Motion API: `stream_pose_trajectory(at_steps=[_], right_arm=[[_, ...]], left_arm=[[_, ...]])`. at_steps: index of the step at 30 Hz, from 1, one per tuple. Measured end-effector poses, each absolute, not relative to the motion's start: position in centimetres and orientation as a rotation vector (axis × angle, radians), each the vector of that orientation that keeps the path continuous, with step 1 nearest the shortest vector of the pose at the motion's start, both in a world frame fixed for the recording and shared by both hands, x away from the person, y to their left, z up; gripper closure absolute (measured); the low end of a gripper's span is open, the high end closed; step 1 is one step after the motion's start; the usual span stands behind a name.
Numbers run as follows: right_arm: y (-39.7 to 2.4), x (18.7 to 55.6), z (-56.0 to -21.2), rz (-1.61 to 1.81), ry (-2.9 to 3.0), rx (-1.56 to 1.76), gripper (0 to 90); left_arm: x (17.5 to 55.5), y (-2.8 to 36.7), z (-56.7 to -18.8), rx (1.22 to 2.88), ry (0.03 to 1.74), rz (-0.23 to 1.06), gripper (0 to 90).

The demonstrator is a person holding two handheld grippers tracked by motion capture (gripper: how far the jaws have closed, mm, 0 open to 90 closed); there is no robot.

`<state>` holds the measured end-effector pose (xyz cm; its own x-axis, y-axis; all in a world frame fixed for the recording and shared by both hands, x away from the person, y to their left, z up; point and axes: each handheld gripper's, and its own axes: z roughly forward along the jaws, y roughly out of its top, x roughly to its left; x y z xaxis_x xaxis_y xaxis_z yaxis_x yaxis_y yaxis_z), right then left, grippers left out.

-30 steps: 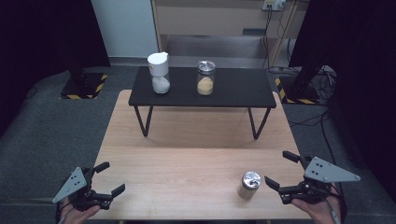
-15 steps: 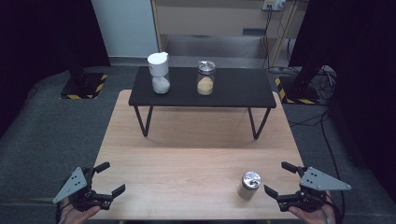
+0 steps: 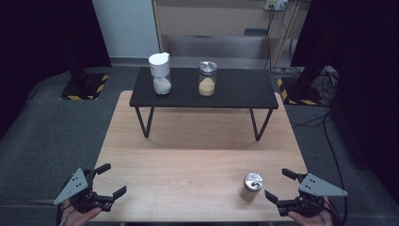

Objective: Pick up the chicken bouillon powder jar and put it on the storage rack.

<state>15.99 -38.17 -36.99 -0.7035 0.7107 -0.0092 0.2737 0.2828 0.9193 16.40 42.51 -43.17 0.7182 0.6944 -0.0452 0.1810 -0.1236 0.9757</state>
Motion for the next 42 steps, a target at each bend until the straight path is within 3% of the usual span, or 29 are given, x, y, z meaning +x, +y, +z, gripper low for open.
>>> stream_pose_trajectory(at_steps=[42], right_arm=[[-38.5,15.5,-39.4,1.446,2.094,0.879,6.2]], left_arm=[[16.6,42.4,-43.1,1.68,0.691,0.496,0.0]])
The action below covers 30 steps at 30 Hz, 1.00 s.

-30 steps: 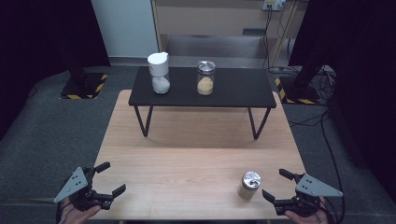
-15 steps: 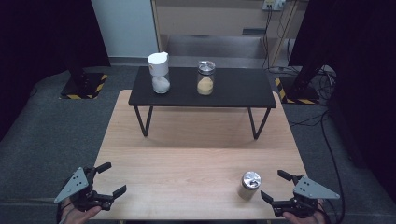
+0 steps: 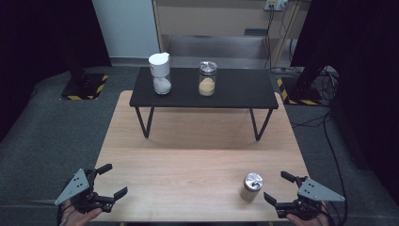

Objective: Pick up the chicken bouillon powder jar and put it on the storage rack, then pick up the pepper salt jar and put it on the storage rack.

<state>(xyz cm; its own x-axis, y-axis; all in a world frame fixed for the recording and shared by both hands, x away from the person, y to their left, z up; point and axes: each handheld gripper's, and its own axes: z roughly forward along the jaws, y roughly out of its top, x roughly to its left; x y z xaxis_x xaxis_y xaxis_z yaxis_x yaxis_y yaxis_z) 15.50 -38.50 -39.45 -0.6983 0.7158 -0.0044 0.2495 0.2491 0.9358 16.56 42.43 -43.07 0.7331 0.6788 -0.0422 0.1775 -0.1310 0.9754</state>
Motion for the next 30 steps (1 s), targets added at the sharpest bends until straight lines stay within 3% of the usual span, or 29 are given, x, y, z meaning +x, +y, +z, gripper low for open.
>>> stream_pose_trajectory(at_steps=[30], right_arm=[[-38.6,15.8,-34.7,1.409,2.149,0.868,2.1]], left_arm=[[17.1,42.2,-43.0,1.689,0.684,0.485,0.0]])
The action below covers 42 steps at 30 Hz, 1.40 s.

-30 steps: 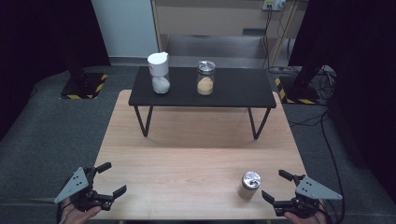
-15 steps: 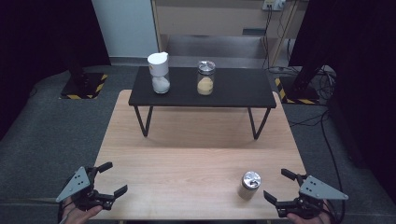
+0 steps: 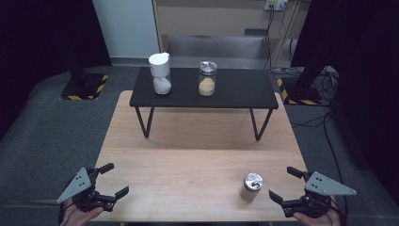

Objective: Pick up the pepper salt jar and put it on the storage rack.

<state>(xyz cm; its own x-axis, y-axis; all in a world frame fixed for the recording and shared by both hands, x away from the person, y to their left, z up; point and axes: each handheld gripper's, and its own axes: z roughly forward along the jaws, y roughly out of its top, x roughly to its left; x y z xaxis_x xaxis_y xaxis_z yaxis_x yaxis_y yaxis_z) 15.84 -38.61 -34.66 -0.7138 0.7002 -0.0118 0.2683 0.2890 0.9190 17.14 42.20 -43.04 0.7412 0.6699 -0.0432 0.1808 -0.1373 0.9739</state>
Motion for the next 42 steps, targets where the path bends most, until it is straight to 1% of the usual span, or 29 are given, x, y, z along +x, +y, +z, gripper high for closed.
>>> stream_pose_trajectory(at_steps=[6,14,29,42], right_arm=[[-37.8,16.6,-34.2,1.374,2.199,0.855,2.0],[-36.7,17.5,-34.5,1.348,2.252,0.839,2.3],[-35.2,20.1,-36.1,1.333,2.341,0.831,4.3],[-34.6,21.5,-37.2,1.323,2.38,0.835,6.6]], left_arm=[[17.3,42.2,-43.0,1.69,0.681,0.481,0.0],[17.5,42.1,-43.0,1.692,0.677,0.478,0.0],[17.4,42.1,-43.0,1.694,0.68,0.479,0.0],[17.5,42.1,-43.0,1.697,0.679,0.476,0.0]])
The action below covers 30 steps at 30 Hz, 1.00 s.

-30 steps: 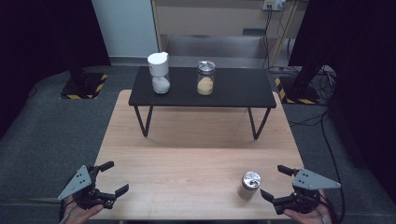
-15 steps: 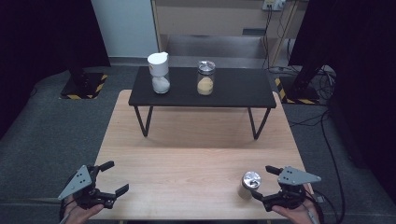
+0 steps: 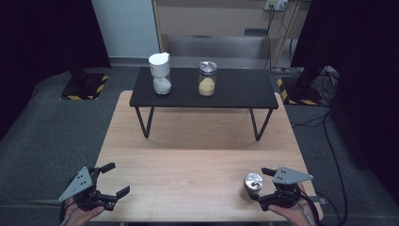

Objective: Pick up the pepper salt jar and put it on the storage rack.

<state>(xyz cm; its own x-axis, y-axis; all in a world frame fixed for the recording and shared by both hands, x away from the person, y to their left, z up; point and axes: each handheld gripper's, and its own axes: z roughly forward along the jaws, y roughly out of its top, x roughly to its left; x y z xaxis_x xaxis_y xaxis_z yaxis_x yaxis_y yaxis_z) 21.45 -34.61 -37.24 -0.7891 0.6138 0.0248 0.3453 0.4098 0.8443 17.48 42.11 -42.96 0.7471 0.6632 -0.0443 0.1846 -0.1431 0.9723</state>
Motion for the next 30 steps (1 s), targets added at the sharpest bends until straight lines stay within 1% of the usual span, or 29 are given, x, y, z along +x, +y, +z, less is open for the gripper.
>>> stream_pose_trajectory(at_steps=[17,30], right_arm=[[-34.1,22.5,-38.2,1.299,2.415,0.827,13.9],[-34.0,22.8,-38.8,1.276,2.425,0.786,23.7]], left_arm=[[17.5,42.1,-42.9,1.7,0.681,0.473,0.0],[17.6,42.1,-42.9,1.705,0.678,0.466,0.0]])
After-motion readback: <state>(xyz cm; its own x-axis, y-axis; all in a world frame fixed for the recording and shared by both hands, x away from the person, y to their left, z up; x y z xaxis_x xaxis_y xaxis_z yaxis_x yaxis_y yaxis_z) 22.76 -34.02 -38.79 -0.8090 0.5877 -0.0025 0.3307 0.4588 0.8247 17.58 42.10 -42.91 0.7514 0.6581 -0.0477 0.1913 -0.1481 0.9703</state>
